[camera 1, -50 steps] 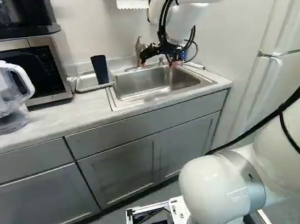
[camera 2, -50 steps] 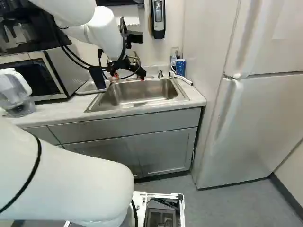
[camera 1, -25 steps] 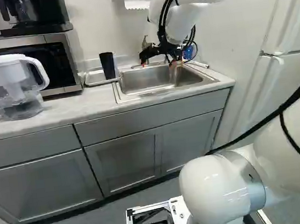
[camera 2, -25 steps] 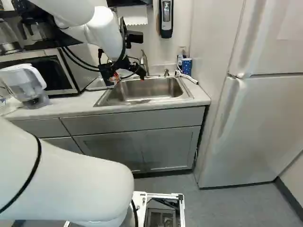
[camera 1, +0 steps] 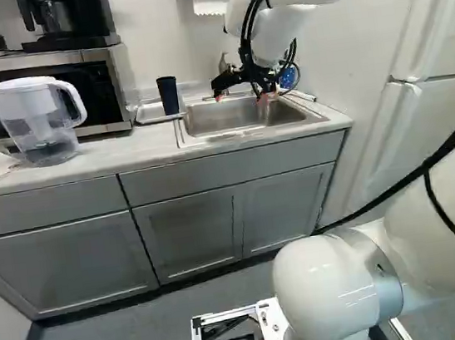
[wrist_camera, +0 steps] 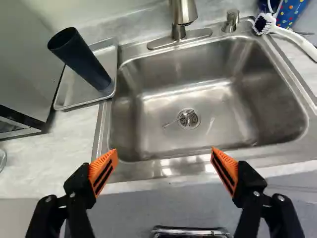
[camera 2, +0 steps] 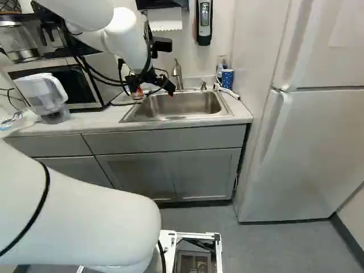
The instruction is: Rinse the cup and place it in the tray
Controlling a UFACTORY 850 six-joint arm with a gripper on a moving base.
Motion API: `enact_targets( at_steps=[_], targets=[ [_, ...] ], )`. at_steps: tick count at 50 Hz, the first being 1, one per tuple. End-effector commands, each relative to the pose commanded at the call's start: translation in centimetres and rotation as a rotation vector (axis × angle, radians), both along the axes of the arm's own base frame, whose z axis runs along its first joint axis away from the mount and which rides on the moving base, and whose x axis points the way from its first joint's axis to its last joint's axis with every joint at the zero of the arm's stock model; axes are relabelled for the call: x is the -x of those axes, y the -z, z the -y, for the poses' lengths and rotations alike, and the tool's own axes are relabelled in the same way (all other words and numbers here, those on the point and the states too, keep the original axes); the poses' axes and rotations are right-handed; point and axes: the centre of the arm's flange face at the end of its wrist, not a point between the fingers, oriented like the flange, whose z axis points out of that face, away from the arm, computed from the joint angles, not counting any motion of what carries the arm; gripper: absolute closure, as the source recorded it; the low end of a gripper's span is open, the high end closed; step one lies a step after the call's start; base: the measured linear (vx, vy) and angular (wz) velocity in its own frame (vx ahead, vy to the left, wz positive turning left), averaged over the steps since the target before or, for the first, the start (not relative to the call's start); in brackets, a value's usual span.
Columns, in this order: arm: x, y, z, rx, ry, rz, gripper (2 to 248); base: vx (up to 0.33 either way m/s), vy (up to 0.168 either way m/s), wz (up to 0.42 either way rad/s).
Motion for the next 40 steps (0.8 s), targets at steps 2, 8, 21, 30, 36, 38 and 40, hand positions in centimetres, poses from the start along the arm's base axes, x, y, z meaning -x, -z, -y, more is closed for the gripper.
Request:
enact_targets(
  at_steps=[2, 8, 21, 30, 36, 38, 40],
  targets=[
    [0.00, 0.00, 0.00, 0.000, 0.000, 0.000, 3, -0.105, -0.040, 0.023],
    [0.00, 0.00, 0.00, 0.000, 0.000, 0.000, 3, -0.098, -0.038, 0.015],
    [0.00, 0.00, 0.00, 0.000, 0.000, 0.000, 3, -0.112, -0.042, 0.015],
    [0.00, 0.00, 0.00, 0.000, 0.000, 0.000, 3, -0.119, -0.042, 0.018],
    [0.00, 0.00, 0.00, 0.000, 0.000, 0.000, 3, -0.120, -0.038, 0.020],
    [0.00, 0.00, 0.00, 0.000, 0.000, 0.000, 3, -0.127, -0.038, 0.024],
    [0.00, 0.00, 0.00, 0.000, 0.000, 0.000, 3, -0.111, -0.042, 0.019]
  ],
)
